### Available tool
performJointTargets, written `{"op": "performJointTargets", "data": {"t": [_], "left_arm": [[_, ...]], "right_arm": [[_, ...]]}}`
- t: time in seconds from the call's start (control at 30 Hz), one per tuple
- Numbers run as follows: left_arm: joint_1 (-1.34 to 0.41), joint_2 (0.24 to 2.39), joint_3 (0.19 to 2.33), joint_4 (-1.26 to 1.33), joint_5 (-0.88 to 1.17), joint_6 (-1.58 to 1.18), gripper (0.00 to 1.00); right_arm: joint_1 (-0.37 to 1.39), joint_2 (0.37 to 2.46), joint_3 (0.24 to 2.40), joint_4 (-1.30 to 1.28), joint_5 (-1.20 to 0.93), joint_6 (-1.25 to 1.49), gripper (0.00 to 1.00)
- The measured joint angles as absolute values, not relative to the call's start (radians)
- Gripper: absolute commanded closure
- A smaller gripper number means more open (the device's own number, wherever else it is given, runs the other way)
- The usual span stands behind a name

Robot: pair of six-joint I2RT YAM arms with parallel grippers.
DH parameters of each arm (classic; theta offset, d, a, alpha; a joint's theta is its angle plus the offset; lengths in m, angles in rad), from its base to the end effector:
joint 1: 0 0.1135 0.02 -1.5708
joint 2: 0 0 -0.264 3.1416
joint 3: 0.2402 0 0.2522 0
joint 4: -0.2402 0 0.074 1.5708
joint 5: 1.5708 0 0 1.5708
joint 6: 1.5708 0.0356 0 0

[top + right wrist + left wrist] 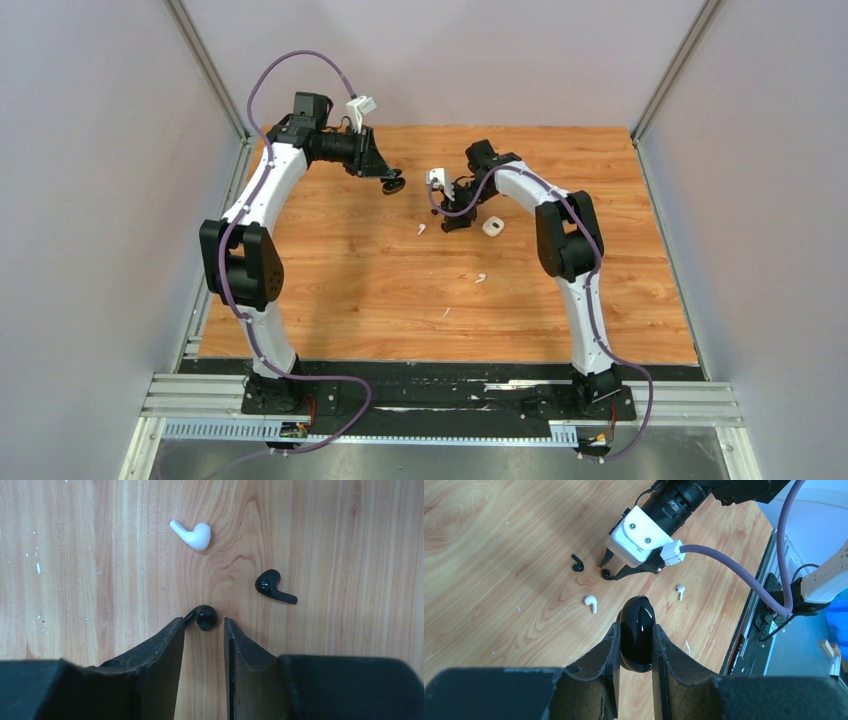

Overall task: Insert the wireless bluetooth earbuds into the charging case
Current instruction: Pick up the earbud from the center of the board.

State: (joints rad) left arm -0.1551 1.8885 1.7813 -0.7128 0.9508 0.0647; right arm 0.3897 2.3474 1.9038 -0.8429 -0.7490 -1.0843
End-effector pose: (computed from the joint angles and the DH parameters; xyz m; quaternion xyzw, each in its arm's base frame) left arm 0.4076 -0.0931 0.3285 0.2575 0.8038 -0.4401 0.3064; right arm 0.4349 0.2048 0.1548 -0.6576 0.6474 0.2956 0.2472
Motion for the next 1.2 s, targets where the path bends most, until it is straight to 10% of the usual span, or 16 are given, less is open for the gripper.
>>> {"op": "performJointTargets", "data": {"t": [0.57,1.2], "left_arm": [[-0.155,1.879,1.768,-0.699,0.951,0.048,1.0],[-0.155,1.879,1.767,-0.661,0.957,0.019,1.0]], "right_arm": [[0.396,2.371,1.939,-0.879,-0.776,-1.114,0.69],[0.398,2.395,1.977,-0.952,-0.803,-1.039,1.0]]}}
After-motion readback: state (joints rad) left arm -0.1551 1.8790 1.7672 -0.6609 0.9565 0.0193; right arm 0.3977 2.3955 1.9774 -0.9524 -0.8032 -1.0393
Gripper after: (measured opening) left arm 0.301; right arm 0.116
